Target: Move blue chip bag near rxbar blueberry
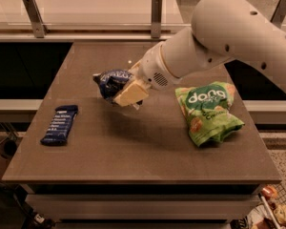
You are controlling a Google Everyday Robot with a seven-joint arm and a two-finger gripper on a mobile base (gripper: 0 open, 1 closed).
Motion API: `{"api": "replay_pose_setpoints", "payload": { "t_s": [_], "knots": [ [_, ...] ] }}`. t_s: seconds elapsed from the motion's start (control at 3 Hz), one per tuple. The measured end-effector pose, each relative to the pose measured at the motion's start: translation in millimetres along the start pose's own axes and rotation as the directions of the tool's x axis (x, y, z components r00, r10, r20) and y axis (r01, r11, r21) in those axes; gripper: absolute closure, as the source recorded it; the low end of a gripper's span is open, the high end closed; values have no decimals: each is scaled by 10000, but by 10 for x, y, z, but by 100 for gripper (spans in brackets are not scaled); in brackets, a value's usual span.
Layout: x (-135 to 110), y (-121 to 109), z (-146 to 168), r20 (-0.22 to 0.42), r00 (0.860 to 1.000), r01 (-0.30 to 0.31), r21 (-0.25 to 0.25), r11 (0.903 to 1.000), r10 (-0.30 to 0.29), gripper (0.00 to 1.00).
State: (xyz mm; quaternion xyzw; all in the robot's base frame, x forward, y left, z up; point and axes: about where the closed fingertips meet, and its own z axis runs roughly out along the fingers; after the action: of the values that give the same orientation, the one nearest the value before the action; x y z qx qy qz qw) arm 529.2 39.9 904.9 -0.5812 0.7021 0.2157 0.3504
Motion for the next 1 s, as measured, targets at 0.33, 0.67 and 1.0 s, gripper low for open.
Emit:
{"api": "replay_pose_setpoints", "payload": {
  "t_s": [0.33,0.67,1.0],
  "knots": [
    [0,222,80,-24,10000,11,-370,9993,-12,100],
    [-41,402,149,-119,9993,343,-912,9952,-355,82],
    [-53,415,148,-131,9992,373,-913,9951,-386,59]
  ]
}}
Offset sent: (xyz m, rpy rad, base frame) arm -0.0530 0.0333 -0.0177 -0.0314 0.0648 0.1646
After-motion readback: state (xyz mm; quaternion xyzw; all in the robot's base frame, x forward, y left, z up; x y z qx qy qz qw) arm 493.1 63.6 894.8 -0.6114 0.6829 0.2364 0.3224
